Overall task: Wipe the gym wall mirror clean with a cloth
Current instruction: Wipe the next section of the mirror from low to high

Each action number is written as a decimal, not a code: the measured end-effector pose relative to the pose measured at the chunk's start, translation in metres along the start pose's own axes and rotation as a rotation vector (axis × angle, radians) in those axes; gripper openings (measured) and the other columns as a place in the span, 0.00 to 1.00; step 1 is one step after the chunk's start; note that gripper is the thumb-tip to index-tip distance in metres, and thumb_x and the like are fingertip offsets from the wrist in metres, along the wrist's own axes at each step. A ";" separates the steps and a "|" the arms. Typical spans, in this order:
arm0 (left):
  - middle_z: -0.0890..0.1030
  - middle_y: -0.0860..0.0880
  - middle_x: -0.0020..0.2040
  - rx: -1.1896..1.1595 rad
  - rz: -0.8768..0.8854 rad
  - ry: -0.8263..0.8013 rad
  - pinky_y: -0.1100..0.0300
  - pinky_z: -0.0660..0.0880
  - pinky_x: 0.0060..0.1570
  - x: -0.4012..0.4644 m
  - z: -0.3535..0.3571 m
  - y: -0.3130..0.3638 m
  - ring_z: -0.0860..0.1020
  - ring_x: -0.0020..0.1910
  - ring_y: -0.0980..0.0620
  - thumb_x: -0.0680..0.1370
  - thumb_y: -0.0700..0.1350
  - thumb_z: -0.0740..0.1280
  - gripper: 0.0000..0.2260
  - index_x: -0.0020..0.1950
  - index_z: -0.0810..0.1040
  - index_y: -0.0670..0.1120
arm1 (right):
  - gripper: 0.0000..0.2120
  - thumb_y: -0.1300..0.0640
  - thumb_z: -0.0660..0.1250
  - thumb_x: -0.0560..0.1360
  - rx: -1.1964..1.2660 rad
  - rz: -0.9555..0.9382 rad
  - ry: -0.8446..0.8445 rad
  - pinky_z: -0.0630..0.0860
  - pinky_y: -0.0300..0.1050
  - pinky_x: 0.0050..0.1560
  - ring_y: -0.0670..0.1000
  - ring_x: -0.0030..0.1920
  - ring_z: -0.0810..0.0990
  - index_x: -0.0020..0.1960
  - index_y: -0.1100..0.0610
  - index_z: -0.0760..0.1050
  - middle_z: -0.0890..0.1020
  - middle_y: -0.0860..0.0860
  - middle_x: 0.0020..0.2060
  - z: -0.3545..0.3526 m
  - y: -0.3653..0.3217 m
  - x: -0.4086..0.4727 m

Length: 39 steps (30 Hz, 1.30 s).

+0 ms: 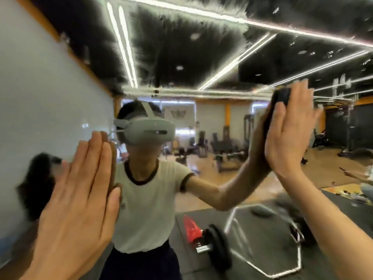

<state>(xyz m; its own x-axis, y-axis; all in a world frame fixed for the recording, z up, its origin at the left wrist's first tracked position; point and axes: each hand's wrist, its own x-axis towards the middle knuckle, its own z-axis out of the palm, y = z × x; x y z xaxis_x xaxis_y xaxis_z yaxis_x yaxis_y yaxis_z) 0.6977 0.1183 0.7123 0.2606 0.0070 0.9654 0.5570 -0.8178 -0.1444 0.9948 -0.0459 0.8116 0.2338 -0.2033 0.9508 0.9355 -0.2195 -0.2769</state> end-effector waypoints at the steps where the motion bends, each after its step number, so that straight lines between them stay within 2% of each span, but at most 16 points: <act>1: 0.46 0.43 0.83 -0.002 -0.012 -0.003 0.40 0.46 0.79 0.008 -0.003 0.001 0.44 0.82 0.46 0.84 0.52 0.46 0.29 0.83 0.46 0.43 | 0.27 0.51 0.44 0.85 -0.023 0.122 0.016 0.42 0.60 0.79 0.55 0.81 0.50 0.81 0.60 0.53 0.55 0.56 0.81 -0.001 0.006 0.004; 3: 0.45 0.44 0.82 0.080 0.024 0.004 0.53 0.39 0.80 0.017 -0.011 0.002 0.41 0.82 0.50 0.83 0.50 0.48 0.30 0.83 0.44 0.43 | 0.27 0.52 0.45 0.85 -0.042 0.241 0.028 0.43 0.61 0.79 0.56 0.81 0.51 0.81 0.61 0.53 0.55 0.56 0.81 0.006 -0.009 0.005; 4: 0.47 0.44 0.82 0.114 0.043 0.007 0.57 0.38 0.79 0.018 -0.013 0.003 0.41 0.82 0.52 0.83 0.49 0.49 0.30 0.83 0.44 0.41 | 0.26 0.53 0.47 0.85 -0.024 0.195 0.040 0.45 0.61 0.79 0.56 0.81 0.52 0.81 0.61 0.55 0.57 0.57 0.80 0.013 -0.037 0.000; 8: 0.51 0.41 0.82 0.132 0.029 0.024 0.58 0.38 0.79 0.016 -0.014 0.007 0.40 0.81 0.53 0.83 0.49 0.50 0.30 0.82 0.48 0.37 | 0.25 0.56 0.53 0.83 0.076 -0.394 -0.043 0.50 0.60 0.79 0.58 0.79 0.58 0.79 0.61 0.62 0.63 0.59 0.78 0.044 -0.170 -0.037; 11: 0.52 0.40 0.81 0.138 0.021 0.015 0.57 0.39 0.79 0.018 -0.015 0.007 0.41 0.82 0.53 0.85 0.52 0.46 0.29 0.81 0.49 0.37 | 0.23 0.56 0.54 0.84 0.093 -0.614 -0.092 0.48 0.57 0.79 0.57 0.79 0.60 0.78 0.59 0.64 0.65 0.57 0.78 0.048 -0.184 -0.026; 13: 0.51 0.41 0.82 0.133 0.032 0.009 0.57 0.39 0.79 0.017 -0.018 0.007 0.41 0.82 0.53 0.86 0.53 0.44 0.28 0.82 0.48 0.38 | 0.23 0.59 0.57 0.83 0.083 -0.488 -0.083 0.47 0.58 0.78 0.58 0.79 0.60 0.78 0.61 0.63 0.64 0.58 0.78 0.041 -0.139 -0.004; 17: 0.47 0.43 0.83 0.166 0.040 0.003 0.57 0.39 0.79 0.015 -0.017 0.007 0.41 0.82 0.52 0.84 0.51 0.48 0.29 0.83 0.48 0.40 | 0.25 0.53 0.46 0.86 0.019 0.043 -0.060 0.39 0.58 0.79 0.54 0.81 0.50 0.81 0.59 0.54 0.55 0.55 0.81 0.005 -0.033 0.026; 20: 0.49 0.41 0.83 0.179 0.035 0.005 0.56 0.40 0.79 0.015 -0.017 0.006 0.43 0.82 0.50 0.83 0.49 0.51 0.30 0.82 0.50 0.39 | 0.25 0.55 0.47 0.86 0.054 0.287 0.021 0.39 0.56 0.79 0.54 0.81 0.51 0.81 0.60 0.55 0.56 0.55 0.81 0.011 -0.056 0.023; 23: 0.51 0.40 0.82 0.159 0.027 0.015 0.56 0.40 0.79 0.015 -0.016 0.007 0.45 0.82 0.49 0.83 0.49 0.52 0.29 0.82 0.53 0.37 | 0.24 0.56 0.50 0.84 0.104 -0.055 0.067 0.42 0.53 0.80 0.56 0.79 0.59 0.79 0.60 0.62 0.64 0.57 0.78 0.036 -0.158 -0.005; 25: 0.58 0.38 0.80 0.118 0.016 0.027 0.57 0.41 0.79 0.017 -0.017 0.007 0.50 0.81 0.47 0.82 0.47 0.54 0.28 0.79 0.59 0.35 | 0.26 0.53 0.44 0.84 0.057 -0.365 -0.029 0.39 0.54 0.79 0.55 0.80 0.55 0.80 0.58 0.59 0.60 0.55 0.80 0.053 -0.225 -0.037; 27: 0.63 0.36 0.78 0.101 0.010 0.033 0.58 0.41 0.79 0.017 -0.018 0.009 0.54 0.80 0.44 0.82 0.47 0.55 0.27 0.77 0.62 0.34 | 0.25 0.52 0.45 0.85 0.065 -0.545 -0.134 0.38 0.54 0.78 0.54 0.81 0.52 0.81 0.56 0.57 0.58 0.54 0.81 0.055 -0.247 -0.044; 28: 0.60 0.37 0.80 0.109 0.013 0.028 0.58 0.40 0.79 0.017 -0.019 0.009 0.52 0.81 0.45 0.82 0.47 0.54 0.27 0.79 0.59 0.35 | 0.25 0.54 0.48 0.85 0.073 -0.574 -0.140 0.40 0.55 0.79 0.54 0.81 0.53 0.81 0.57 0.57 0.58 0.54 0.80 0.054 -0.233 -0.036; 30: 0.51 0.42 0.83 0.124 0.031 0.020 0.58 0.39 0.79 0.014 -0.021 0.007 0.46 0.82 0.50 0.83 0.48 0.52 0.28 0.82 0.53 0.38 | 0.24 0.56 0.52 0.85 0.091 -0.473 -0.123 0.44 0.59 0.79 0.56 0.81 0.54 0.80 0.59 0.59 0.59 0.56 0.80 0.043 -0.178 -0.016; 35: 0.43 0.50 0.83 0.086 0.107 0.019 0.59 0.39 0.79 -0.015 -0.036 -0.013 0.42 0.82 0.53 0.86 0.52 0.43 0.27 0.83 0.44 0.46 | 0.26 0.53 0.44 0.85 -0.003 0.110 -0.067 0.41 0.60 0.79 0.56 0.81 0.49 0.81 0.61 0.51 0.53 0.56 0.81 0.005 -0.038 0.014; 37: 0.42 0.51 0.83 0.074 0.099 0.029 0.59 0.40 0.79 -0.024 -0.038 -0.023 0.42 0.82 0.53 0.86 0.53 0.42 0.26 0.83 0.43 0.47 | 0.27 0.53 0.44 0.85 0.018 0.202 -0.026 0.41 0.60 0.79 0.55 0.81 0.49 0.81 0.61 0.51 0.53 0.56 0.81 0.011 -0.055 0.007; 39: 0.42 0.50 0.83 0.067 0.056 0.030 0.57 0.41 0.79 -0.028 -0.033 -0.029 0.43 0.82 0.51 0.86 0.54 0.41 0.27 0.83 0.43 0.46 | 0.26 0.55 0.47 0.84 0.054 0.091 0.037 0.44 0.60 0.79 0.58 0.80 0.54 0.80 0.63 0.56 0.58 0.59 0.80 0.025 -0.107 -0.011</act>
<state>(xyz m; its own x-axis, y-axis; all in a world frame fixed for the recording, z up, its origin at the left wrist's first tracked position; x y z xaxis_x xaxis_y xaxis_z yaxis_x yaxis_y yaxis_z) 0.6487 0.1230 0.6968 0.2699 -0.0558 0.9613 0.5939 -0.7761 -0.2118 0.8985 0.0038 0.8345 0.3093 -0.2552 0.9161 0.9241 -0.1466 -0.3529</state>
